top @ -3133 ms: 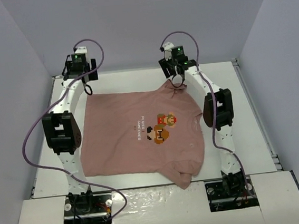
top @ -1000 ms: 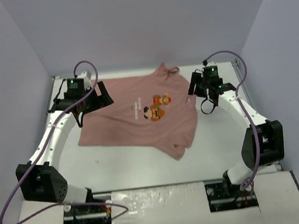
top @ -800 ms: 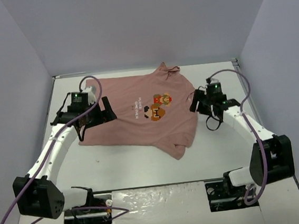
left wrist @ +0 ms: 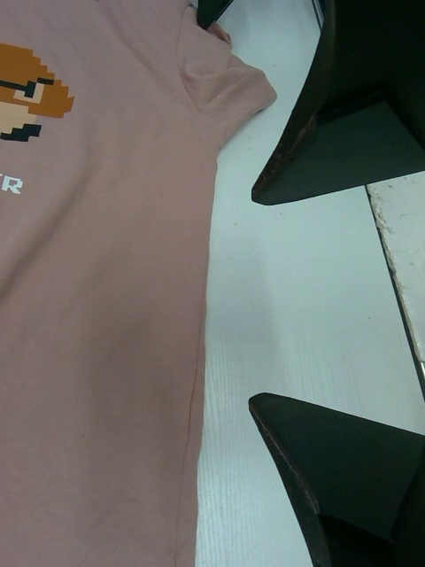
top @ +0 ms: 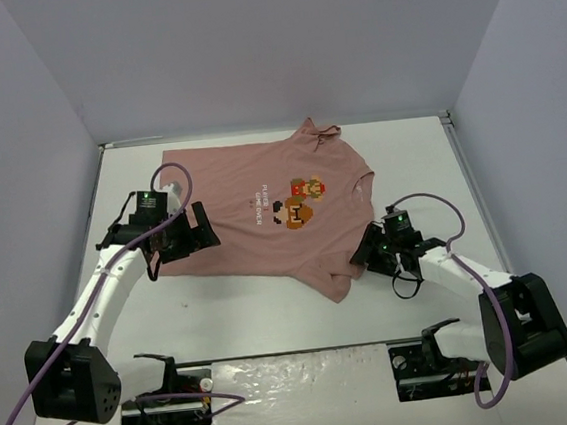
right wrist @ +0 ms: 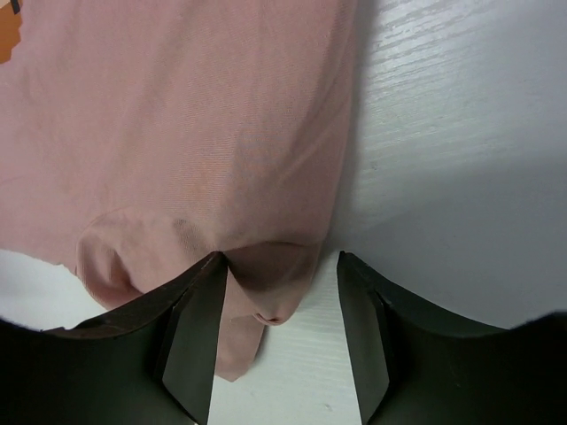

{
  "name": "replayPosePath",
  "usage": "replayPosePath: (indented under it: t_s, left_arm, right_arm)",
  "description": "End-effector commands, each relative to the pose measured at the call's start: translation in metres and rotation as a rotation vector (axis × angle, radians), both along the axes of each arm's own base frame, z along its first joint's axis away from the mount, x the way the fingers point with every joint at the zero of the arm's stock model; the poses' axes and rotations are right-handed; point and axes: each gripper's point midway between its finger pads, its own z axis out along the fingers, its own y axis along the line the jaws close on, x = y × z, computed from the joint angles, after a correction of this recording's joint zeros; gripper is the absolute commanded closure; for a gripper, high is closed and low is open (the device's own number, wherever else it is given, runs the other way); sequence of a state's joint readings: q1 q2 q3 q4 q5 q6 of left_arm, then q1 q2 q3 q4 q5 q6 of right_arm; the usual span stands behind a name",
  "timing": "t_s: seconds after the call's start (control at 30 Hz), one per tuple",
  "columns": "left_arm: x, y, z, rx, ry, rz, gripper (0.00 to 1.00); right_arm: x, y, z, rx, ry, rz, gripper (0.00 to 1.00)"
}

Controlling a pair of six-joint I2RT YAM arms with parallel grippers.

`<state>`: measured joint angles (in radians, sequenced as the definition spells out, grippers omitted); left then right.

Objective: Fold and stack the t-shirts

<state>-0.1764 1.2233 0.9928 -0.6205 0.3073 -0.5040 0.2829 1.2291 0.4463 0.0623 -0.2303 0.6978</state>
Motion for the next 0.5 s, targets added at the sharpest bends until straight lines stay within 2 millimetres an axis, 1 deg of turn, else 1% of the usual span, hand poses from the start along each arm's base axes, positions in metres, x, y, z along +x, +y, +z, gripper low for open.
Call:
replayPosePath:
  t_s: [0.0, 0.03, 0.07, 0.1, 0.13, 0.2, 0.27, 0.33, 0.37, 0.4, 0.43, 0.47]
  left_arm:
    - [0.006, -0.006, 0.023, -0.042, -0.073, -0.002, 0.14]
    - [0.006, -0.005, 0.024, -0.041, -0.076, -0.002, 0.14]
    - [0.005, -0.005, 0.024, -0.04, -0.078, -0.004, 0.14]
    - [0.005, -0.005, 0.025, -0.037, -0.079, -0.006, 0.14]
    - [0.004, -0.004, 0.026, -0.034, -0.079, -0.006, 0.14]
    - [0.005, -0.003, 0.027, -0.019, -0.084, -0.011, 0.14]
    - [0.006, 0.0, 0.029, 0.0, -0.09, -0.017, 0.14]
    - [0.006, 0.003, 0.029, 0.021, -0.088, -0.016, 0.14]
    - [0.007, 0.005, 0.027, 0.037, -0.085, -0.018, 0.14]
    - [0.007, 0.007, 0.026, 0.047, -0.084, -0.017, 0.14]
    - [0.007, 0.008, 0.024, 0.055, -0.077, -0.017, 0.14]
    - [0.007, 0.008, 0.023, 0.058, -0.073, -0.02, 0.14]
  right_arm:
    - [0.003, 0.004, -0.005, -0.008, 0.006, 0.012, 0.68]
    - [0.006, 0.005, -0.001, -0.012, -0.008, 0.016, 0.79]
    - [0.01, 0.005, 0.003, -0.016, -0.022, 0.019, 0.85]
    - [0.013, 0.005, 0.009, -0.023, -0.036, 0.018, 0.89]
    - [0.018, 0.003, 0.016, -0.037, -0.05, 0.015, 0.95]
    - [0.034, -0.005, 0.04, -0.11, -0.091, 0.01, 0.99]
    - [0.046, -0.019, 0.057, -0.218, -0.101, 0.019, 1.0]
    - [0.071, -0.016, 0.087, -0.242, -0.152, 0.026, 1.0]
    - [0.079, -0.018, 0.096, -0.272, -0.161, 0.034, 1.0]
    - [0.082, -0.02, 0.093, -0.297, -0.146, 0.035, 1.0]
    - [0.095, -0.015, 0.103, -0.297, -0.164, 0.042, 1.0]
    - [0.094, -0.014, 0.095, -0.302, -0.141, 0.055, 1.0]
